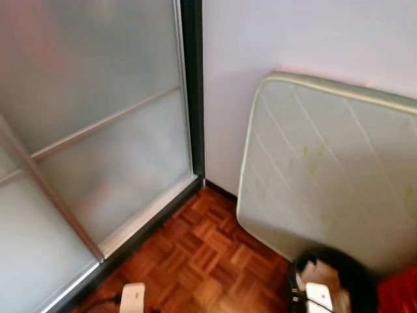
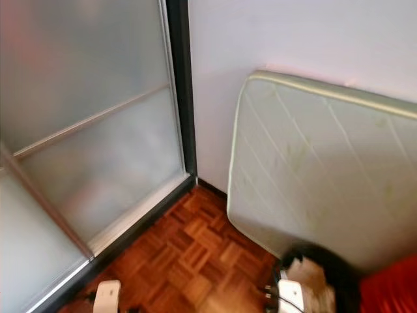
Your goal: Clean up the room
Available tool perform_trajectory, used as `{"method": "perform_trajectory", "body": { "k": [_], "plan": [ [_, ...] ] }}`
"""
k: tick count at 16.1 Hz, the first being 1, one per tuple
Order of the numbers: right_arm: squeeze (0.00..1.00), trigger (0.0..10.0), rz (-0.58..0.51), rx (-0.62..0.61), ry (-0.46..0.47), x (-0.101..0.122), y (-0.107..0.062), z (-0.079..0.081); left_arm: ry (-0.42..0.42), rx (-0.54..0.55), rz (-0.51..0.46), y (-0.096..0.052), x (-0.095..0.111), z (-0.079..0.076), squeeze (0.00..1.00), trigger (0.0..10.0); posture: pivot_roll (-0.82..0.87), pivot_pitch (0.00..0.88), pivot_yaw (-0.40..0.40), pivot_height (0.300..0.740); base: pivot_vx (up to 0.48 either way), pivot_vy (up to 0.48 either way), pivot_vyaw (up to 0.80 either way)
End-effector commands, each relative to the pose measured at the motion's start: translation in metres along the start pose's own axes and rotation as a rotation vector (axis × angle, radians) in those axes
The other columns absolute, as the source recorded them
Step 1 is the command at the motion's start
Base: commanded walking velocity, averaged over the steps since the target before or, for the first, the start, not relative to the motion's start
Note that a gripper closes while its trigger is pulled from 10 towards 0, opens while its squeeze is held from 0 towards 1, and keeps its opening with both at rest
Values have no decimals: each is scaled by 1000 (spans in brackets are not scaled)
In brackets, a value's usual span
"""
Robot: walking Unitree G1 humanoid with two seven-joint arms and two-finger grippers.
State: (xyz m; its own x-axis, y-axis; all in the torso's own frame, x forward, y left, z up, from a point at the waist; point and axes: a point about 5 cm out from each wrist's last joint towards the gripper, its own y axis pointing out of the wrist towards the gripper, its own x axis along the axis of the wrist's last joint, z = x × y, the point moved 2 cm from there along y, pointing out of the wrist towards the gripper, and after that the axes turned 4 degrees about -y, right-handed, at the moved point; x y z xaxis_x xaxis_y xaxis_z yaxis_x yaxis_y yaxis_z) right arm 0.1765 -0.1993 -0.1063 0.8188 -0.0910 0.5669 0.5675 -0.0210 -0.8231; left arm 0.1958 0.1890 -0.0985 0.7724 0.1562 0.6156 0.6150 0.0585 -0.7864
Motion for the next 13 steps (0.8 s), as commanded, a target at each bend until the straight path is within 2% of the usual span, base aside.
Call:
{"method": "perform_trajectory", "body": {
  "k": [1, 6, 8, 10, 11, 13],
  "plan": [
    [0, 10000, 30, 43, 127, -35, -28, -66, -54, -10, 65, -25, -56, 44, 0, 10000, 143, 3, -113, 740, 0, 0, -800],
    [0, 10000, 38, 48, 118, -36, -28, -67, -58, -4, 64, -26, -56, 44, 0, 10000, 142, 3, -115, 740, 0, 0, -800],
    [0, 10000, 44, 51, 115, -36, -28, -67, -28, -22, 66, -26, -56, 43, 0, 10000, 139, 2, -112, 740, 0, 0, -800],
    [0, 10000, 47, 53, 109, -37, -28, -67, 3, -16, 63, -25, -55, 44, 0, 10000, 143, 0, -111, 740, 0, -472, -800],
    [0, 10000, 50, 53, 105, -37, -29, -67, -6, -3, 67, -26, -56, 45, 0, 10000, 141, 0, -111, 740, 0, -472, -800],
    [0, 10000, 55, 53, 100, -38, -29, -67, -32, 3, 73, -26, -58, 45, 0, 10000, 144, 0, -110, 740, 0, 0, -794]
  ]
}}
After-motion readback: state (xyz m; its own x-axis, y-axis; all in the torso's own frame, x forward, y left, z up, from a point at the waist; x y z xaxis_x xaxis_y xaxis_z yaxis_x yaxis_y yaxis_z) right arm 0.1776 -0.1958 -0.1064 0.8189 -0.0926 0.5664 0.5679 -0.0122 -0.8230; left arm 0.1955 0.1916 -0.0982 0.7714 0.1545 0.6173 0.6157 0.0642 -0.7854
